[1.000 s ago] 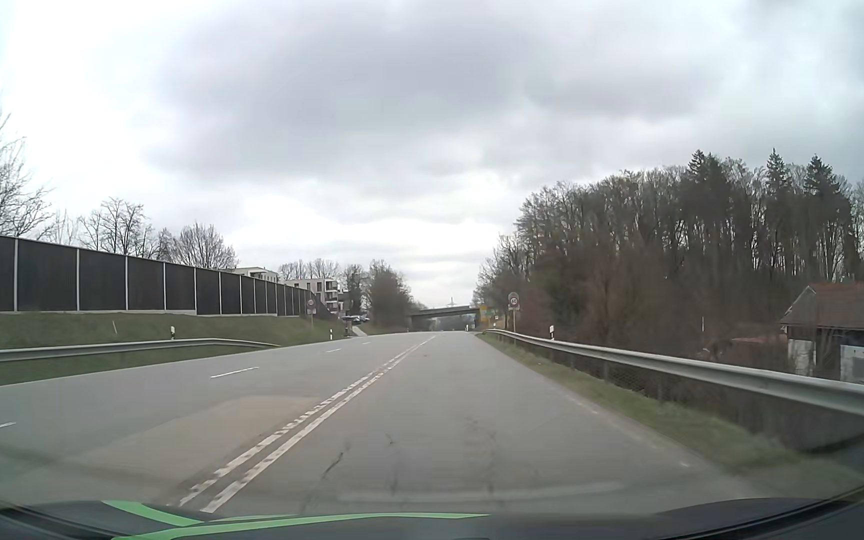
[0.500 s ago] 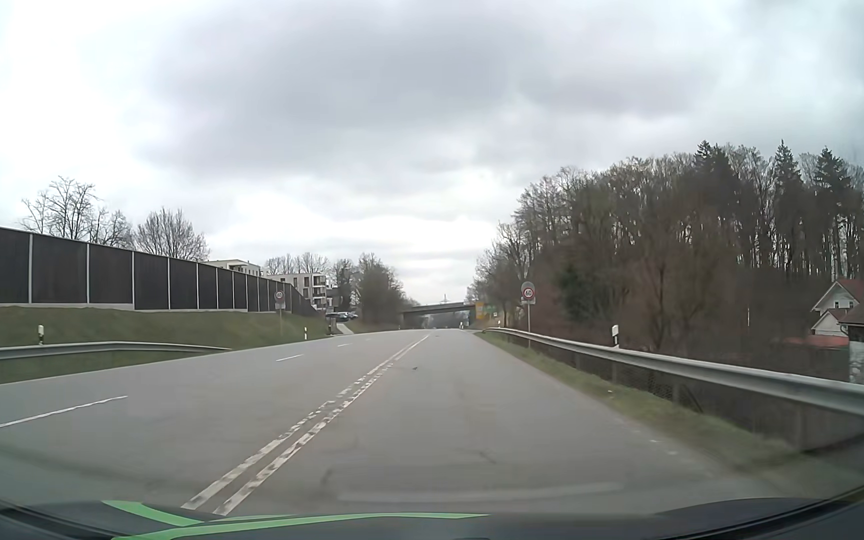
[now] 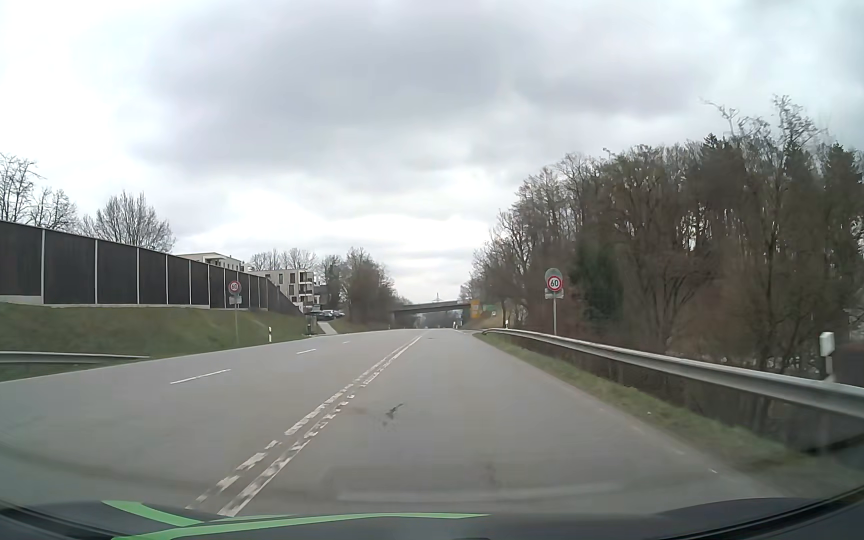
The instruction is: Follow the waypoints while adhering to traffic rules and regulations
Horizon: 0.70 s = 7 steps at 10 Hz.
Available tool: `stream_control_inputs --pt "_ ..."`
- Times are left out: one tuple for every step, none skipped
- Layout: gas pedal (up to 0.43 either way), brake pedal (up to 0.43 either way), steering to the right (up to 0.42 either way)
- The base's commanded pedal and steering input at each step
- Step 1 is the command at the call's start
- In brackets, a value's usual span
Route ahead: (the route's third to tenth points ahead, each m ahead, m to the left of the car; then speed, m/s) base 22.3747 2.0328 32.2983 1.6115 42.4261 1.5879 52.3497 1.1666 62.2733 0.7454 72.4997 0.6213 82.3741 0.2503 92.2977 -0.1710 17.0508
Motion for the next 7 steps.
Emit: stream_control_inputs --pt "0.0 0.0 0.007" --pt "0.0 0.0 0.007" --pt "0.0 0.0 0.006" --pt "0.0 0.0 0.006" --pt "0.0 0.0 0.006" --pt "0.0 0.0 0.005" --pt "0.0 0.0 0.005"
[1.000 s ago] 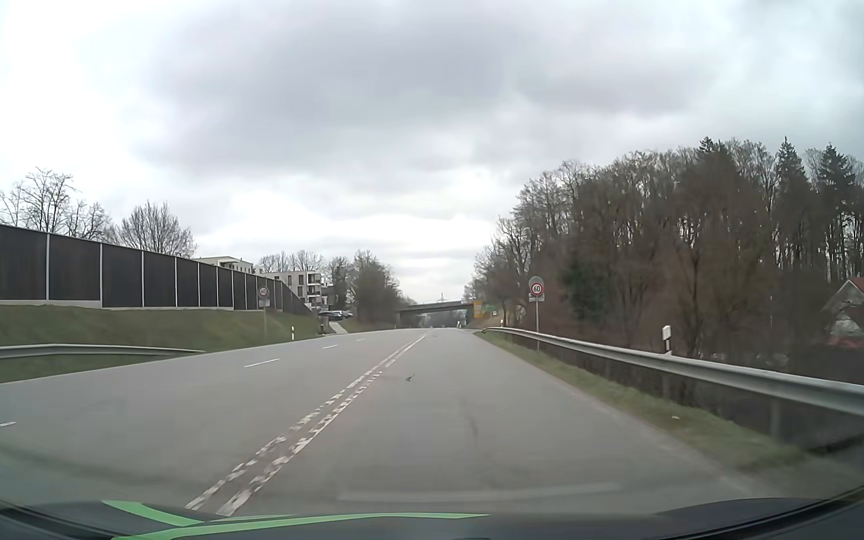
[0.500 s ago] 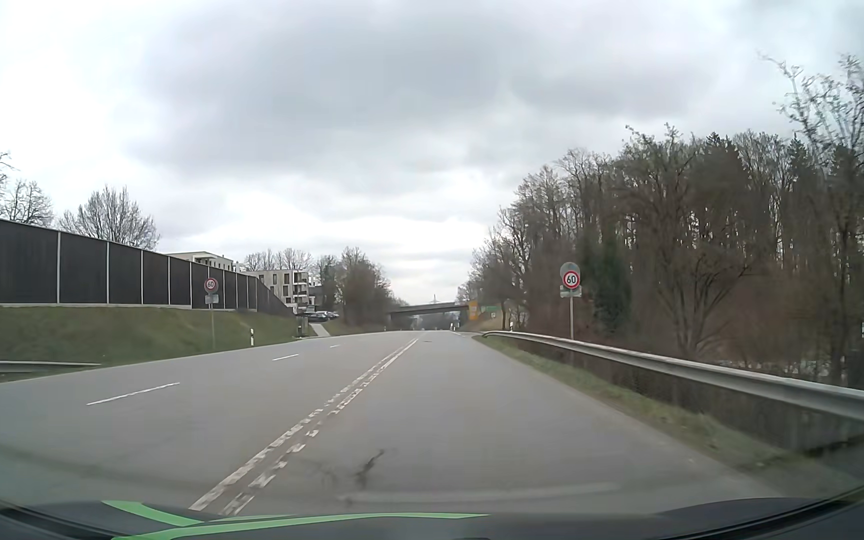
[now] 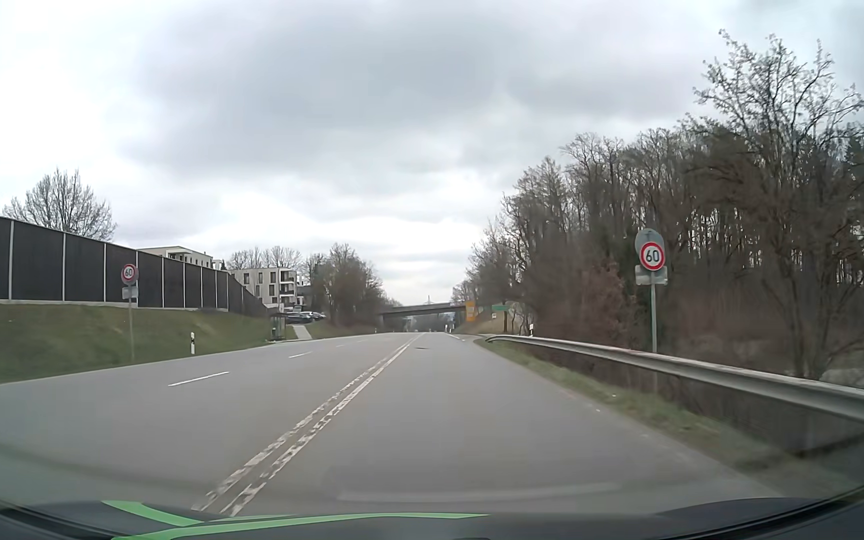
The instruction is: Follow the waypoints while adhering to traffic rules and regulations
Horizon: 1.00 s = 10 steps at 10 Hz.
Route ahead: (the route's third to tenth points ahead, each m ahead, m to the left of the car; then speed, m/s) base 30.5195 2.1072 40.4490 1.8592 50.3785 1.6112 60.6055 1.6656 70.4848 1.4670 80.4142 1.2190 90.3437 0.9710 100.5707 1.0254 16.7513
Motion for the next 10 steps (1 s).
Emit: stream_control_inputs --pt "0.0 0.0 0.005" --pt "0.0 0.0 0.005" --pt "0.0 0.0 0.005" --pt "0.0 0.0 0.005" --pt "0.0 0.0 0.004" --pt "0.0 0.0 0.003" --pt "0.0 0.0 0.0" --pt "0.0 0.0 0.0" --pt "0.0 0.0 0.0" --pt "0.0 0.0 0.0"
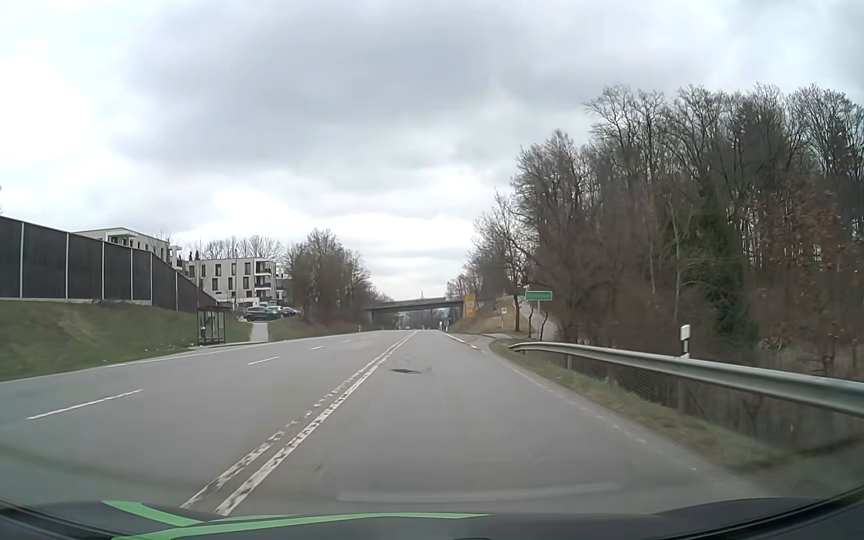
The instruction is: Follow the waypoints while adhering to traffic rules and regulations
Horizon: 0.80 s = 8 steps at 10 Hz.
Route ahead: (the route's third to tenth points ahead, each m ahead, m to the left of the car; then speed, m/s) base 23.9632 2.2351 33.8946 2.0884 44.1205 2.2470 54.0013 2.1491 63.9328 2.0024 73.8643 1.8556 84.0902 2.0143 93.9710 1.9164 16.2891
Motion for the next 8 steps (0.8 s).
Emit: stream_control_inputs --pt "0.0 0.0 0.0" --pt "0.0 0.0 0.0" --pt "0.0 0.0 0.0" --pt "0.0 0.0 0.0" --pt "0.0 0.0 0.0" --pt "0.0 0.0 0.0" --pt "0.0 0.0 0.0" --pt "0.0 0.0 0.0"
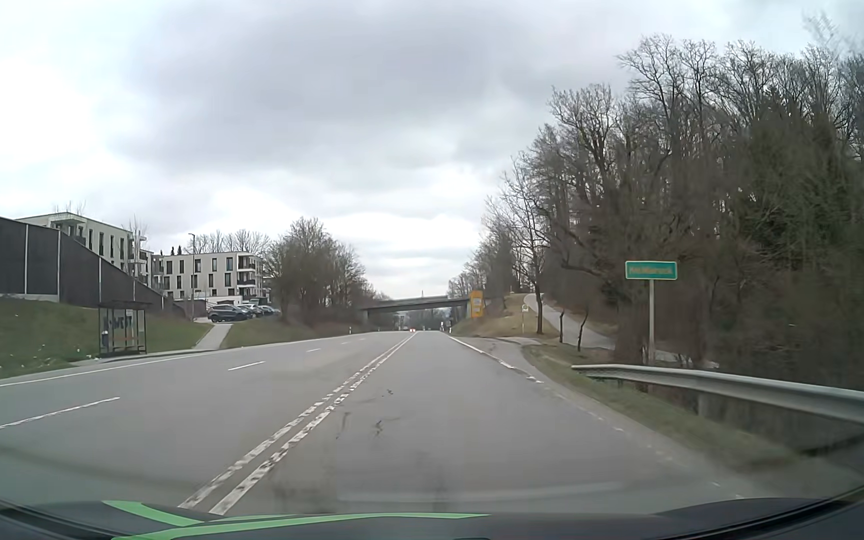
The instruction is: Follow the waypoints while adhering to traffic rules and regulations
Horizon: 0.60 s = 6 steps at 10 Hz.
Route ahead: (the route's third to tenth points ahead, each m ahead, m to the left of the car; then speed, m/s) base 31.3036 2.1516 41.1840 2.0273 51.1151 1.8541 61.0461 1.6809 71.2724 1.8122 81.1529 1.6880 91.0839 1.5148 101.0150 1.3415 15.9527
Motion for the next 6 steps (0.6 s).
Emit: stream_control_inputs --pt "0.0 0.0 0.0" --pt "0.0 0.0 0.0" --pt "0.0 0.0 0.0" --pt "0.0 0.0 0.0" --pt "0.0 0.0 0.0" --pt "0.0 0.0 0.0"
